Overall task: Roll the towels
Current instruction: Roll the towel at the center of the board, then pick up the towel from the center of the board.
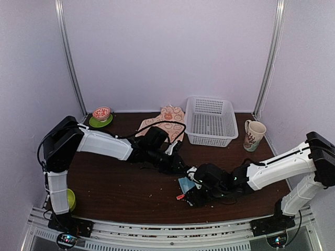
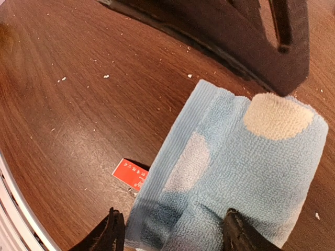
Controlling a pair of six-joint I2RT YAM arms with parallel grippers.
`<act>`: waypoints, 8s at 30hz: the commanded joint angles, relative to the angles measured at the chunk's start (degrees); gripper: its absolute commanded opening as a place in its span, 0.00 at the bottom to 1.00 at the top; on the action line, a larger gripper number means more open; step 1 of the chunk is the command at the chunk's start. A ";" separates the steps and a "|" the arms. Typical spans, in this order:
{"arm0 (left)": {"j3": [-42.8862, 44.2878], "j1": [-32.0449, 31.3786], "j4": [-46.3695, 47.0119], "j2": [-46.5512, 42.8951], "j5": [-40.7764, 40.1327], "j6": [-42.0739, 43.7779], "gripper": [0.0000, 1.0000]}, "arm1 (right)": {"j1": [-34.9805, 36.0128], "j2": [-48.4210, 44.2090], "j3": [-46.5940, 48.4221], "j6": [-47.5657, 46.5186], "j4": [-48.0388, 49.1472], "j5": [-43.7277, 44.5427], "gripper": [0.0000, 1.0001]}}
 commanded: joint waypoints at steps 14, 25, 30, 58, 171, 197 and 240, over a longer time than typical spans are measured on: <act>5.26 -0.47 12.56 11.04 7.13 -6.31 0.19 | 0.37 1.94 1.16 -1.66 -4.12 -2.38 0.65; 6.34 -0.47 -4.53 12.74 -2.17 1.15 0.00 | 0.88 -4.91 3.77 0.42 -7.43 0.02 0.77; 5.99 -0.55 -4.49 13.88 -2.64 0.53 0.00 | 0.47 -9.89 4.89 3.07 -9.27 1.57 0.80; 1.24 -1.63 -2.97 8.99 -5.15 1.44 0.00 | -15.70 -4.47 -8.31 20.05 7.49 -23.97 0.36; -1.14 -1.21 6.44 7.61 -2.67 -3.09 0.00 | -7.40 5.38 15.86 16.56 -20.44 -4.09 0.62; -5.43 -0.90 7.90 7.66 -3.83 -3.60 0.00 | -13.08 8.50 8.95 22.98 -11.34 -18.11 0.91; -7.09 4.41 -8.89 -19.11 -13.47 7.29 0.00 | -12.20 -7.00 23.84 16.78 -43.03 4.64 0.00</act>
